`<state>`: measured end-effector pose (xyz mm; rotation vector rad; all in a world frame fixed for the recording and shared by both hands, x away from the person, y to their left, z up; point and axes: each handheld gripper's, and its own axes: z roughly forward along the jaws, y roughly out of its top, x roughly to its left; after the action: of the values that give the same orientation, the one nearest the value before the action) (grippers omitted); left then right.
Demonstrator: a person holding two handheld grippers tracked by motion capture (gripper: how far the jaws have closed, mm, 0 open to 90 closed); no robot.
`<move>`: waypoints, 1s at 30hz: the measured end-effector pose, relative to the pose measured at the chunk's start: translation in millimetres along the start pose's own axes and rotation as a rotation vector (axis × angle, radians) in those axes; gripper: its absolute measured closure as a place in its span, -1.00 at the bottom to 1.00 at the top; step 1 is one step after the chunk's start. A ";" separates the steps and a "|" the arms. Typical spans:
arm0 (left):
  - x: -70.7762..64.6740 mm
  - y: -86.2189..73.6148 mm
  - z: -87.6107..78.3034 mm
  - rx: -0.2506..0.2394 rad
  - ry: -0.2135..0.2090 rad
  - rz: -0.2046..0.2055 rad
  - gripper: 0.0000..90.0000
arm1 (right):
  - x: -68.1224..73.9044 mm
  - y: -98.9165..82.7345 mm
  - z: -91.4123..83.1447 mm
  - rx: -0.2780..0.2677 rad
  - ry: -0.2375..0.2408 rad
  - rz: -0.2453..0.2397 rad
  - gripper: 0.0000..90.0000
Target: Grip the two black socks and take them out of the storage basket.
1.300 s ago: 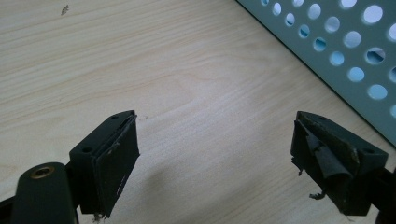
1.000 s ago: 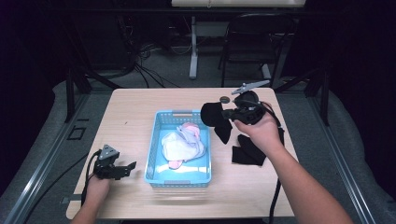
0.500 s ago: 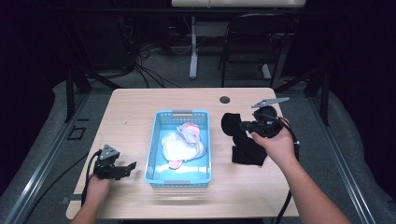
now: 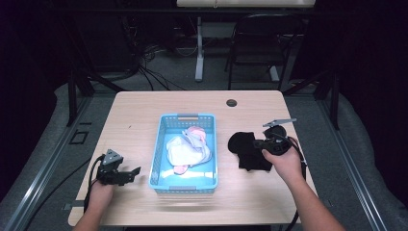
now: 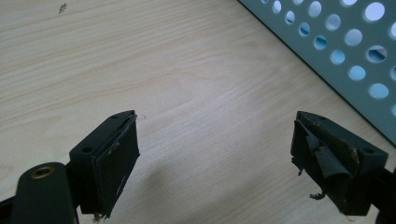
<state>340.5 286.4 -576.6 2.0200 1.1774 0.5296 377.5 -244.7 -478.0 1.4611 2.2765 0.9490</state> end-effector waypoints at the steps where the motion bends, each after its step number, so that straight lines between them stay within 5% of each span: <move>1: 0.0 0.0 0.1 0.001 0.000 0.000 -0.66 | -6.5 -5.4 4.1 0.004 -0.008 0.026 0.95; 9: -0.1 -0.3 1.1 0.005 0.003 -0.001 -0.66 | -33.3 -34.7 18.5 -0.005 -0.056 0.137 0.79; 12: -0.1 -0.7 1.3 0.009 0.003 -0.003 -0.66 | -41.6 -48.4 21.3 -0.041 -0.048 0.203 0.58; 17: 0.0 -0.8 2.2 0.011 0.005 0.000 -0.66 | -44.5 -59.5 20.2 -0.100 -0.053 0.233 0.43; 21: 0.2 -0.7 2.2 0.009 0.006 -0.001 -0.66 | -43.9 -61.8 15.0 -0.136 -0.047 0.226 0.32; 30: 0.7 -0.2 1.7 0.009 0.008 0.001 -0.66 | -38.9 -68.7 9.2 -0.167 -0.118 0.115 0.12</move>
<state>341.8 286.5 -577.9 2.0282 1.1852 0.5342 351.7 -294.5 -534.3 1.5453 1.9979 1.0286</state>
